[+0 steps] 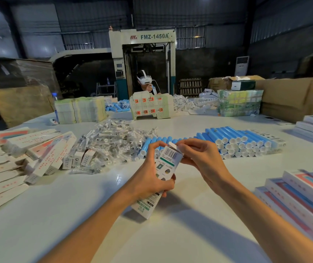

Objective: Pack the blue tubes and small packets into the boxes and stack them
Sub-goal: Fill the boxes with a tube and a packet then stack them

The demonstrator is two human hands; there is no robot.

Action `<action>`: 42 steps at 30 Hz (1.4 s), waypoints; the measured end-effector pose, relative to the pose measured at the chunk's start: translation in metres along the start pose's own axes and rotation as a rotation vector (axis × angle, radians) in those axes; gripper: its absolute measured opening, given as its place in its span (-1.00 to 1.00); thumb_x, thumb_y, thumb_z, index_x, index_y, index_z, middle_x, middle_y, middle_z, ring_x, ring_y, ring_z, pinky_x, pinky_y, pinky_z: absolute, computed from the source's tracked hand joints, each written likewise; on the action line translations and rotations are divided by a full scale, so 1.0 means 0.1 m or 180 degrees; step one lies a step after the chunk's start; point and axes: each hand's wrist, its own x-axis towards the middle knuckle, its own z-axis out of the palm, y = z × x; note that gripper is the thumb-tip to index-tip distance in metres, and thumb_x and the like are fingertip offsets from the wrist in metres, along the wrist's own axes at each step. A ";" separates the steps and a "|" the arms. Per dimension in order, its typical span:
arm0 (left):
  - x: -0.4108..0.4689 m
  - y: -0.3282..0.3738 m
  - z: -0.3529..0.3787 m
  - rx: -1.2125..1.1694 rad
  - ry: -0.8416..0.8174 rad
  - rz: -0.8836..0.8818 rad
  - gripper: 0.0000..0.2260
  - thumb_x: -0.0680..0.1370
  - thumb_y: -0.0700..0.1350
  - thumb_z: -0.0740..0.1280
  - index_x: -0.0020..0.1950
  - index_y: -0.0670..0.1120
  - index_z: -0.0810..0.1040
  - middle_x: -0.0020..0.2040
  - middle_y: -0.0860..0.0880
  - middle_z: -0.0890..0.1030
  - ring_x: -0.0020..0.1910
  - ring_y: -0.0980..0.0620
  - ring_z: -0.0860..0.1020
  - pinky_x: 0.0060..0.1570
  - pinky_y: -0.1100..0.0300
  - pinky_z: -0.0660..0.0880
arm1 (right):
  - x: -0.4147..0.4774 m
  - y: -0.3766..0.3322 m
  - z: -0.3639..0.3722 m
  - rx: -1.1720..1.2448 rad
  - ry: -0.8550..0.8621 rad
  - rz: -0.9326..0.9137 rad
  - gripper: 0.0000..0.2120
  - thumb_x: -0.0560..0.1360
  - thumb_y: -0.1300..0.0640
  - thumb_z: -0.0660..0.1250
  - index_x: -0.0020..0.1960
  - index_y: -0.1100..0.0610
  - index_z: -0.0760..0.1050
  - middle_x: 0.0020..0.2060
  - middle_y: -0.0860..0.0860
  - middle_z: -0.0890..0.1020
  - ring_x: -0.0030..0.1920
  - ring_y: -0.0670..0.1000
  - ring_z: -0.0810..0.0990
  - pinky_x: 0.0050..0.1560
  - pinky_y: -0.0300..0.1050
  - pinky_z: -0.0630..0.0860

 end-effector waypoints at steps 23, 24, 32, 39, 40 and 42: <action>0.04 0.00 0.08 0.0168 0.1002 0.0305 -0.25 0.41 -0.29 0.57 0.39 0.24 0.31 -0.07 0.09 0.69 -0.40 -0.12 0.70 -0.44 -0.05 0.67 | -0.12 0.12 0.23 -0.0615 0.0009 -0.0869 -0.80 0.60 0.22 0.43 0.22 0.09 0.57 0.13 -0.01 0.70 0.09 0.01 0.73 0.00 -0.16 0.67; 0.03 0.00 0.08 0.0146 0.1011 0.0321 -0.27 0.43 -0.26 0.58 0.40 0.24 0.30 -0.06 0.09 0.69 -0.40 -0.12 0.71 -0.43 -0.04 0.68 | -0.12 0.13 0.24 -0.0566 0.0009 -0.0885 -0.80 0.60 0.22 0.44 0.21 0.08 0.57 0.13 -0.03 0.70 0.08 0.00 0.73 -0.02 -0.18 0.66; -0.02 0.04 0.15 -0.0076 0.1021 0.0239 -0.33 0.48 -0.14 0.60 0.38 0.20 0.25 -0.04 0.05 0.73 -0.40 -0.17 0.72 -0.37 -0.10 0.70 | -0.14 0.14 0.24 -0.0356 0.0003 -0.0845 -0.82 0.56 0.16 0.49 0.16 0.09 0.66 0.04 -0.03 0.74 0.05 0.01 0.75 -0.09 -0.21 0.65; -0.02 0.03 0.15 0.0421 0.1215 0.0312 -0.37 0.41 -0.09 0.56 0.30 0.25 0.28 -0.07 0.09 0.72 -0.35 -0.03 0.71 -0.27 -0.17 0.69 | -0.12 0.09 0.22 -0.0143 -0.0040 -0.0571 -0.85 0.52 0.21 0.53 0.09 0.12 0.70 -0.01 0.01 0.76 0.02 0.02 0.76 -0.11 -0.22 0.65; -0.02 0.03 0.16 0.0456 0.1228 0.0327 -0.36 0.40 -0.08 0.56 0.30 0.26 0.27 -0.07 0.11 0.72 -0.34 -0.01 0.71 -0.27 -0.17 0.69 | -0.12 0.08 0.22 -0.0083 -0.0055 -0.0547 -0.86 0.53 0.22 0.52 0.08 0.12 0.69 0.00 0.02 0.76 0.03 0.03 0.76 -0.10 -0.21 0.65; -0.01 0.03 0.17 0.0475 0.1245 0.0347 -0.32 0.39 -0.07 0.55 0.34 0.29 0.26 -0.05 0.15 0.70 -0.32 -0.01 0.71 -0.29 -0.15 0.69 | -0.13 0.07 0.24 -0.0030 -0.0073 -0.0611 -0.85 0.54 0.22 0.50 0.10 0.12 0.66 0.02 0.02 0.75 0.05 0.04 0.75 -0.08 -0.20 0.65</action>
